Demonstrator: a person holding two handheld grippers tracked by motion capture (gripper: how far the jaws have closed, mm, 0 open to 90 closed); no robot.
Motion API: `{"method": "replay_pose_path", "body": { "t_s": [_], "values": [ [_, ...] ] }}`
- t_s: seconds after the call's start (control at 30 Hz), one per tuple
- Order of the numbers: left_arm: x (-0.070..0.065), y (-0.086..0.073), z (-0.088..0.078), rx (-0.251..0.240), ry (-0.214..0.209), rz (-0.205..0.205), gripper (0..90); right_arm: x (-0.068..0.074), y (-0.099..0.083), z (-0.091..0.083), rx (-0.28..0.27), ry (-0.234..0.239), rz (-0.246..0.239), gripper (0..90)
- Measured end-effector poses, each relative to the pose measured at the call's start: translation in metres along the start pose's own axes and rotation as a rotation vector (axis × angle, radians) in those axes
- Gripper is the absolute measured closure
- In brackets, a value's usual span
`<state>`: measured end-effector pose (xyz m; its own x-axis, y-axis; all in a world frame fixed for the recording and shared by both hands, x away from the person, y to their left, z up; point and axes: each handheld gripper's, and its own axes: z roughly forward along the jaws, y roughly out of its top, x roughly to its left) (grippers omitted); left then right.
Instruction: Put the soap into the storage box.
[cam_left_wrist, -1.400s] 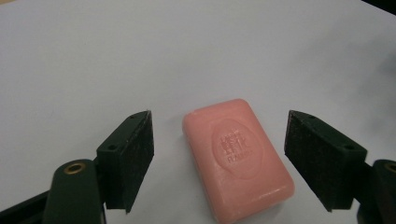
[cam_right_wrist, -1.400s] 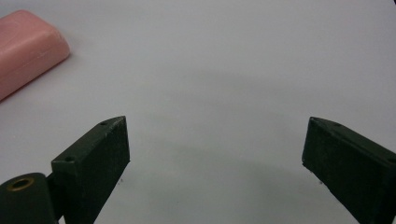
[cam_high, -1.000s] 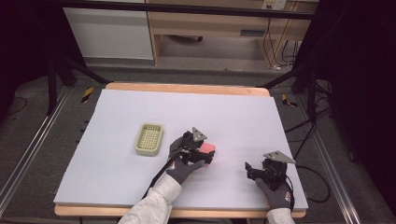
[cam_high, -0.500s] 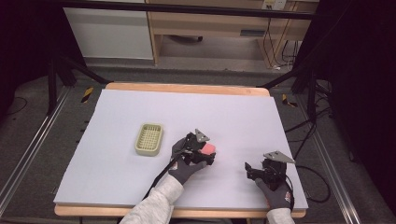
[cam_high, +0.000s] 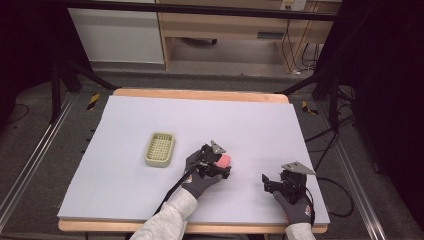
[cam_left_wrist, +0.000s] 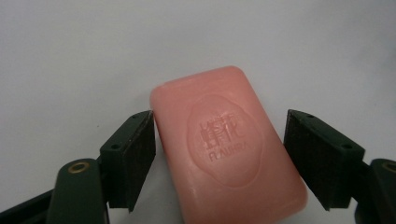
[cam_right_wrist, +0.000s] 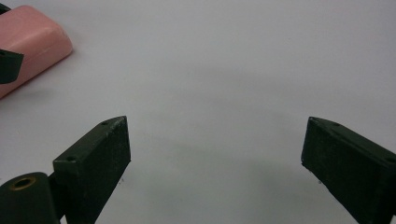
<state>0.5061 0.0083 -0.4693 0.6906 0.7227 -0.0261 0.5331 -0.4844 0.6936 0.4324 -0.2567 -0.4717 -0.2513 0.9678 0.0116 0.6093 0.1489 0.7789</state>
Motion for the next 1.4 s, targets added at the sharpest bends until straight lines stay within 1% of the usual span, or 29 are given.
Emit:
{"method": "replay_pose_path", "body": {
  "t_s": [0.1,0.23,0.33,0.47,0.57,0.63,0.7,0.8,0.87,1.0,1.07,1.23,1.4],
  "values": [
    [0.001,-0.001,-0.001,0.002,-0.004,-0.006,28.1,0.0,0.0,0.0,0.001,0.0,0.003,8.4],
    [0.002,-0.002,-0.003,0.007,-0.004,-0.001,33.5,0.0,0.0,0.0,0.001,-0.001,-0.001,8.4],
    [0.002,-0.001,-0.004,0.008,-0.003,0.001,35.0,0.0,0.0,0.0,0.001,0.0,0.0,8.3],
    [0.001,0.0,-0.003,0.013,0.005,0.017,35.1,0.0,0.0,0.0,0.003,0.003,0.0,8.4],
    [0.001,0.002,0.0,0.019,0.007,0.016,34.2,0.0,0.0,0.0,0.002,0.003,-0.003,8.4],
    [0.001,0.004,0.003,0.034,0.011,0.021,33.8,0.0,0.0,0.0,0.002,0.003,-0.001,8.4],
    [0.001,0.005,0.005,0.035,0.01,0.019,34.0,0.0,0.0,0.0,0.002,0.004,-0.002,8.4],
    [0.001,0.005,0.008,0.05,0.004,0.013,34.2,0.0,0.0,0.0,0.003,0.005,-0.003,8.4],
    [0.002,0.005,0.009,0.053,0.007,0.017,34.8,0.001,0.0,0.0,0.005,0.006,-0.001,8.4],
    [0.002,0.006,0.008,0.069,0.01,0.024,36.8,0.001,0.0,0.0,0.004,0.006,-0.001,8.4],
    [0.002,0.007,0.008,0.076,0.012,0.022,36.9,0.001,0.0,0.0,0.005,0.005,-0.001,8.4],
    [0.002,0.007,0.007,0.086,0.017,0.034,37.0,0.001,0.0,0.0,0.005,0.005,-0.001,8.4],
    [0.004,0.008,-0.004,0.058,0.007,0.029,37.1,0.001,0.0,0.0,0.003,0.005,-0.003,8.4]
  ]
}}
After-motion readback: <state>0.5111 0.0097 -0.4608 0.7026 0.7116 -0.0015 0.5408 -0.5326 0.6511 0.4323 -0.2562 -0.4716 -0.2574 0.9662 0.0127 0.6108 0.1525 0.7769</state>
